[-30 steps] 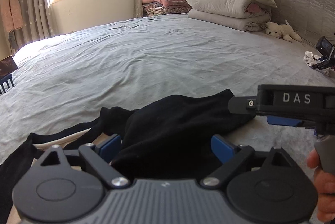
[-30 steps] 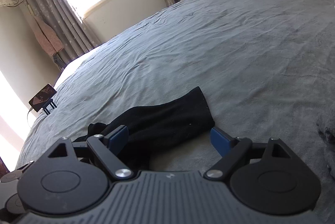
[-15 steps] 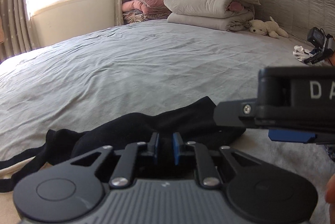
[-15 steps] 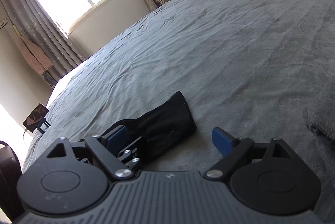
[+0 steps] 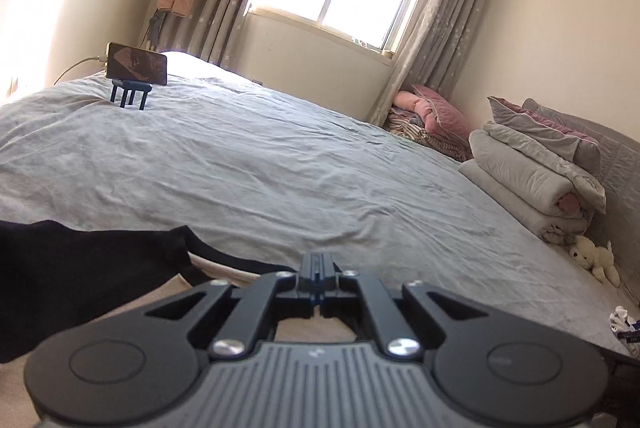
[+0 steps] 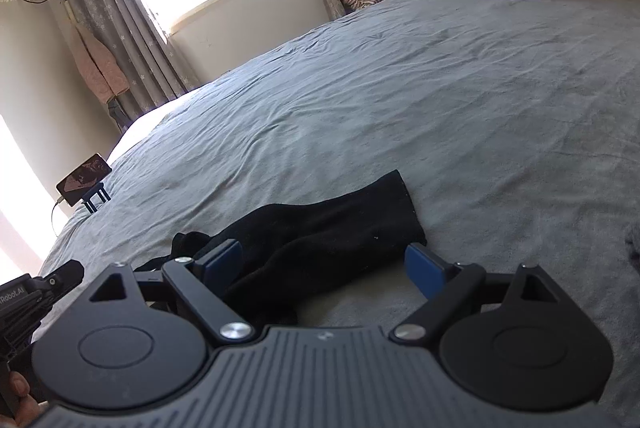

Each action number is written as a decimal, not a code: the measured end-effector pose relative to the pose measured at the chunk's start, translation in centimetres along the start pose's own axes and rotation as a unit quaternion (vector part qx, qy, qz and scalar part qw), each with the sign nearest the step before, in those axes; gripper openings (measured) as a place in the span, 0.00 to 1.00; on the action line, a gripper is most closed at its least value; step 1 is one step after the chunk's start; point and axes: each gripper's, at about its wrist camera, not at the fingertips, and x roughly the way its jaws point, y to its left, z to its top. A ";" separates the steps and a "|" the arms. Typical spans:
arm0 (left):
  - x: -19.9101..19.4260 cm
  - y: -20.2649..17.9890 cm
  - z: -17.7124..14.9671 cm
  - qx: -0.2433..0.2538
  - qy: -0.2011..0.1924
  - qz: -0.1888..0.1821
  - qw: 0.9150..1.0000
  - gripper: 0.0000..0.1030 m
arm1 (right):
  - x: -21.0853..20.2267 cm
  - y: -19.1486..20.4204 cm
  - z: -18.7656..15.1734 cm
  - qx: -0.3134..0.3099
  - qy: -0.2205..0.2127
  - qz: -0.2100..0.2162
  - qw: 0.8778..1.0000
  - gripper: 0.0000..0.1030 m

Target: Fold clothes

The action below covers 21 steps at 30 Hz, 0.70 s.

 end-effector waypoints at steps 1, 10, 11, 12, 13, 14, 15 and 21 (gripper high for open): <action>-0.1 0.3 -0.1 0.001 0.004 0.001 1.000 0.04 | 0.2 -0.2 0.0 0.008 0.000 -0.001 1.000 0.88; -0.7 1.2 -2.2 0.044 0.009 0.004 0.999 0.62 | 3.3 0.3 -1.6 0.009 -0.021 -0.060 0.998 0.67; -0.6 1.6 -2.7 0.047 0.008 0.010 0.999 0.62 | 3.6 0.9 -1.8 -0.008 -0.029 -0.071 0.997 0.58; -0.5 1.9 -3.1 0.050 0.007 0.016 0.999 0.62 | 3.8 1.3 -2.0 -0.021 -0.032 -0.073 0.997 0.35; -0.3 2.4 -3.5 0.050 0.014 0.023 0.998 0.63 | 4.0 1.7 -2.2 -0.029 -0.036 -0.071 0.996 0.23; -0.1 2.8 -3.6 0.046 0.025 0.025 0.998 0.63 | 3.9 1.8 -2.2 -0.028 -0.041 -0.061 0.997 0.08; 0.4 3.5 -3.4 0.030 0.044 0.022 0.998 0.63 | 3.7 2.0 -2.3 -0.030 -0.051 -0.052 0.997 0.08; 0.5 6.6 -2.1 -0.059 0.060 -0.018 0.996 0.75 | 0.7 5.1 -2.7 -0.100 -0.155 0.009 0.983 0.08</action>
